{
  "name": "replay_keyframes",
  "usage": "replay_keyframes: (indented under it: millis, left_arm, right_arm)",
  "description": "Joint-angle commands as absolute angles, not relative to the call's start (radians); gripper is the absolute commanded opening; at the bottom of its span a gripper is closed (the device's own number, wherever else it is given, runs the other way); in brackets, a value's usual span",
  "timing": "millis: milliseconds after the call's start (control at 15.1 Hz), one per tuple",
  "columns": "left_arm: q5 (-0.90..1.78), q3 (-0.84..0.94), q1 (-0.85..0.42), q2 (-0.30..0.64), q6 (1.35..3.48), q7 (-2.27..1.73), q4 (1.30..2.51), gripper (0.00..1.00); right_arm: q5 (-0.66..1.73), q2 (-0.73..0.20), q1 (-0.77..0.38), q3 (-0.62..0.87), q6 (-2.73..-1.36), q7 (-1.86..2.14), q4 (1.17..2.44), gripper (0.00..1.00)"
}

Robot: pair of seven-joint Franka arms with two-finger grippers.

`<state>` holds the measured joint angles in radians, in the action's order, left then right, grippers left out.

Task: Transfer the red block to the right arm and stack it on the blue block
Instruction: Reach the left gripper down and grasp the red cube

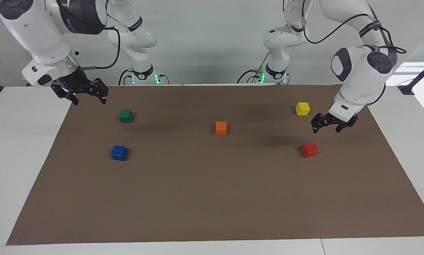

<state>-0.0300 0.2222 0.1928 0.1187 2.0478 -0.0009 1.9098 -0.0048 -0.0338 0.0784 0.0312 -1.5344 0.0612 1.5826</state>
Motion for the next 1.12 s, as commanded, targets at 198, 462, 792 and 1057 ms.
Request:
replay_keyframes:
  millis: [198, 462, 792, 1057]
  left_arm:
    - [-0.046, 0.232, 0.198, 0.143, 2.312, -0.171, 2.092, 1.0]
    - [-0.046, 0.232, 0.195, 0.173, 2.335, -0.227, 2.105, 1.0]
    - [-0.046, 0.232, 0.179, 0.241, 2.411, -0.328, 2.106, 1.0]
    - [-0.051, 0.23, 0.183, 0.262, 2.419, -0.328, 2.1, 1.0]
  right_arm:
    - [-0.003, -0.023, 0.127, 0.035, -1.525, 0.084, 1.594, 1.0]
    - [0.003, -0.021, 0.143, 0.035, -1.523, 0.086, 1.594, 1.0]
    - [0.026, 0.006, 0.173, 0.037, -1.532, 0.086, 1.64, 1.0]
    - [0.086, 0.037, 0.178, 0.035, -1.578, 0.13, 1.713, 1.0]
